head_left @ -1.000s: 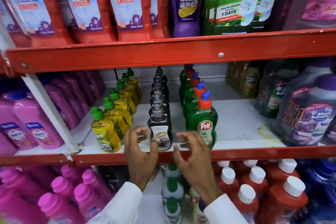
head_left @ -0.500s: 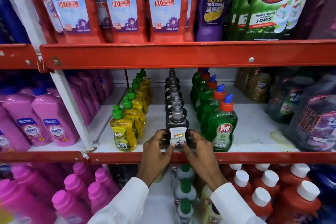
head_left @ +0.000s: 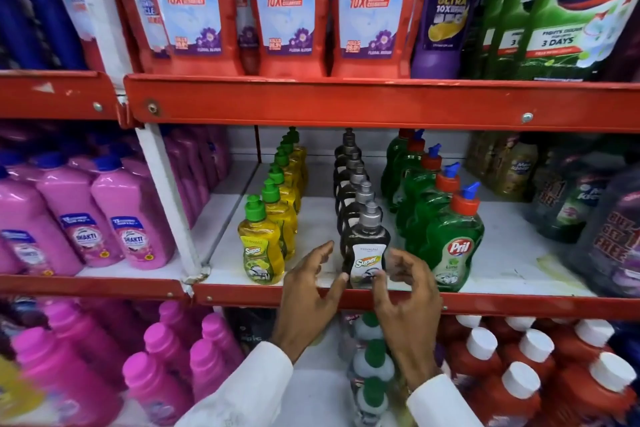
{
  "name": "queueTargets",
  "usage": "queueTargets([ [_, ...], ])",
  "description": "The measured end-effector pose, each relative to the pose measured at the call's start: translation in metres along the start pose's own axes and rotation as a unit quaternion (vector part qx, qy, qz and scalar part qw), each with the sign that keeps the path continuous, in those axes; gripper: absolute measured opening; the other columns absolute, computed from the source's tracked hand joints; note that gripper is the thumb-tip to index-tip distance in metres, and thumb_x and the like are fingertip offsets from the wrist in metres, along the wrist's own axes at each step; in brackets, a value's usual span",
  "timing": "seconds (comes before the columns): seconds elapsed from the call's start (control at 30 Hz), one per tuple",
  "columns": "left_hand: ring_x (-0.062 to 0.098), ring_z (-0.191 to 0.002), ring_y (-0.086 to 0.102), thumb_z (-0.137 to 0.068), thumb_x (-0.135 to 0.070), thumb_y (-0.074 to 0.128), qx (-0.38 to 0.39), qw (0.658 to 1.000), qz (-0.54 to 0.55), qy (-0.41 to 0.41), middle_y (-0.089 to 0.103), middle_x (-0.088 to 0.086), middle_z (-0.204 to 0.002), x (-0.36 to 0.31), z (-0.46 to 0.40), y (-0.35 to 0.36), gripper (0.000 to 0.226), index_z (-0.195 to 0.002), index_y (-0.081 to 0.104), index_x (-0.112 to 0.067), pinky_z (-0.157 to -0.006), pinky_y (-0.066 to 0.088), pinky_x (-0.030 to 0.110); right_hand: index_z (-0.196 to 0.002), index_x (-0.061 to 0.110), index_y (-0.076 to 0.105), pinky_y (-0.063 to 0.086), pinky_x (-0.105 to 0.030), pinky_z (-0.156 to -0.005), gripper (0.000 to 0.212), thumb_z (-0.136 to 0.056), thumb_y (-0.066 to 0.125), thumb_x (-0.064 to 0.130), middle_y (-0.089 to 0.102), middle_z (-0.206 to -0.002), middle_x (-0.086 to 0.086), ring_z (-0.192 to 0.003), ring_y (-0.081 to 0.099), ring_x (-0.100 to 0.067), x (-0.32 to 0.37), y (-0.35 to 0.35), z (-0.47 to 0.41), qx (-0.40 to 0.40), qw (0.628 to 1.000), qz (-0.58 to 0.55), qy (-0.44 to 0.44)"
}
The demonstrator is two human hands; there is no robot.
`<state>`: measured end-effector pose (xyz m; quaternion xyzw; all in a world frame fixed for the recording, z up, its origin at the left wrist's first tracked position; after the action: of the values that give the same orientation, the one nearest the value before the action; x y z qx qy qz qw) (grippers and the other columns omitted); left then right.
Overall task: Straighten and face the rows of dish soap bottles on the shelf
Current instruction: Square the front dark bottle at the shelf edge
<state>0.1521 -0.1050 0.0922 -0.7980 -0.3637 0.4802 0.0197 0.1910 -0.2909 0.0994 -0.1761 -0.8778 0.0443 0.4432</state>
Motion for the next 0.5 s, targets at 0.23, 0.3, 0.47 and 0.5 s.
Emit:
queueTargets([
  [0.23,0.023,-0.096,0.061,-0.077,-0.013,0.062,-0.284,0.958,-0.002,0.038,0.057,0.002,-0.105,0.024,0.017,-0.123,0.029,-0.105,0.057,-0.018,-0.087,0.05,0.03,-0.109,0.023,0.066,0.047,-0.011,-0.084,0.03,-0.083,0.07,0.01,0.066,-0.103,0.009,-0.091,0.063,0.002,0.062,0.078,0.033,0.131,0.988,-0.049,-0.068],
  [0.3,0.025,-0.1,0.061,-0.076,-0.01,0.064,-0.252,0.968,-0.007,-0.008,0.056,0.005,-0.114,0.046,0.008,-0.133,0.04,-0.115,0.054,-0.011,-0.09,0.053,0.039,-0.121,0.02,0.063,0.052,-0.02,-0.092,0.037,-0.085,0.07,0.012,0.065,-0.114,0.006,-0.1,0.064,-0.004,0.071,0.106,0.033,0.172,0.982,-0.047,-0.056],
  [0.47,0.017,-0.107,0.068,-0.082,-0.021,0.068,-0.044,0.997,-0.034,-0.043,0.07,0.004,-0.12,0.078,-0.012,-0.116,0.048,-0.128,0.058,-0.012,-0.093,0.058,0.046,-0.129,0.015,0.059,0.053,-0.031,-0.098,0.044,-0.087,0.07,0.018,0.071,-0.123,-0.002,-0.108,0.067,-0.014,0.071,0.143,0.024,0.242,0.97,-0.01,-0.033],
  [0.5,0.012,-0.103,0.07,-0.081,-0.023,0.068,-0.035,0.998,-0.038,-0.039,0.074,-0.001,-0.114,0.08,-0.012,-0.115,0.046,-0.125,0.06,-0.015,-0.09,0.059,0.044,-0.129,0.015,0.06,0.054,-0.035,-0.098,0.044,-0.087,0.07,0.018,0.073,-0.122,-0.002,-0.108,0.069,-0.015,0.069,0.146,0.023,0.253,0.967,-0.005,-0.024],
])
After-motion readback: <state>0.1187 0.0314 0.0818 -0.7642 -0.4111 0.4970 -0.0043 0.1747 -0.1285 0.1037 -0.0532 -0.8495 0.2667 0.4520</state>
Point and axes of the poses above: each hand's wrist, its own z-axis away from the middle knuckle, its own y-axis out of the palm, x = y × z, the point moved 8 cm from there along -z, towards the middle knuckle
